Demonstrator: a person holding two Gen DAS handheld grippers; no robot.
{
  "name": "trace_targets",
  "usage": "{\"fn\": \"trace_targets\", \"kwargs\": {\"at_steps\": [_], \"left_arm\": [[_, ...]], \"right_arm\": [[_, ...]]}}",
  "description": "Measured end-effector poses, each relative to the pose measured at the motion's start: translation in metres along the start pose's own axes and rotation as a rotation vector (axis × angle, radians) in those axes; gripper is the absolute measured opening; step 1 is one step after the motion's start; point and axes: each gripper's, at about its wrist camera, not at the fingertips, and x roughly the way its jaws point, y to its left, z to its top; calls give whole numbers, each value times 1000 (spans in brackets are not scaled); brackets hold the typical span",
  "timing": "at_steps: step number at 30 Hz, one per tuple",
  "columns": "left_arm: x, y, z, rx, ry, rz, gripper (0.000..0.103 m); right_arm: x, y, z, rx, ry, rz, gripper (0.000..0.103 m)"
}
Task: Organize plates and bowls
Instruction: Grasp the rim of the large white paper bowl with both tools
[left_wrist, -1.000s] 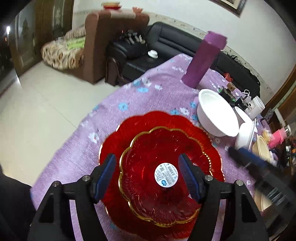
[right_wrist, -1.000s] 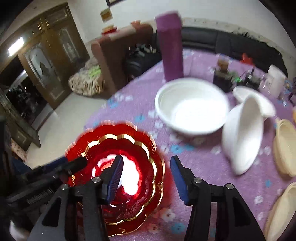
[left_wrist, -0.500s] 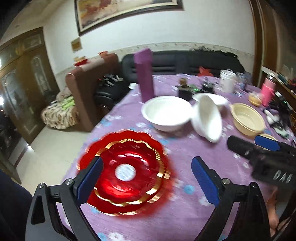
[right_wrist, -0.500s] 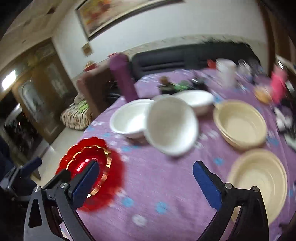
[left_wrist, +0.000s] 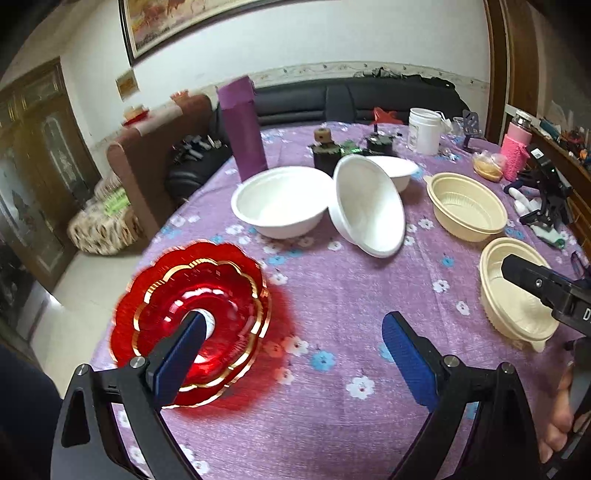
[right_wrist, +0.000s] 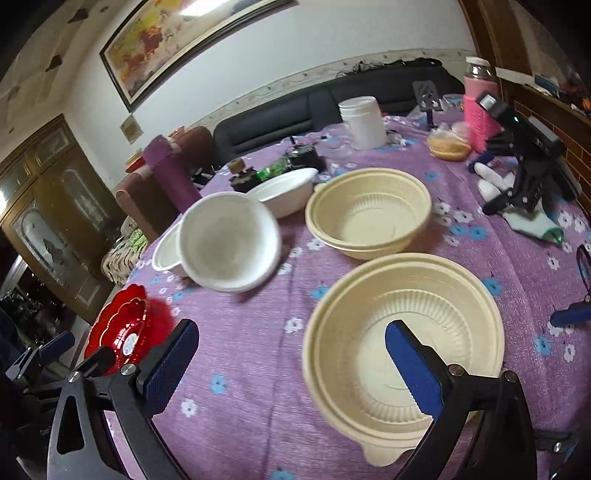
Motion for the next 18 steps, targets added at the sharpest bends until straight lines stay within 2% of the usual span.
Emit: {"fn": "trace_targets", "kwargs": {"at_steps": [3, 8, 9, 10, 11, 12, 15, 18], "left_arm": [[7, 12, 4, -67, 23, -64, 96], [21, 32, 18, -132, 31, -119, 93], [25, 35, 23, -139, 41, -137, 81], [30, 37, 28, -145, 56, -161, 62], [37, 40, 36, -153, 78, -192, 56], [43, 41, 43, -162, 94, -215, 51], [62, 41, 61, -176, 120, -230, 51], [81, 34, 82, -182, 108, -243, 51]], "right_arm": [[2, -7, 5, 6, 1, -5, 102], [12, -5, 17, 17, 4, 3, 102], [17, -3, 20, 25, 9, 9, 102], [21, 1, 23, 30, 10, 18, 102], [24, 2, 26, 32, 4, 24, 102], [26, 4, 30, 32, -9, 26, 102], [30, 7, 42, 33, -60, 10, 102], [38, 4, 50, 53, -67, 4, 102]]}}
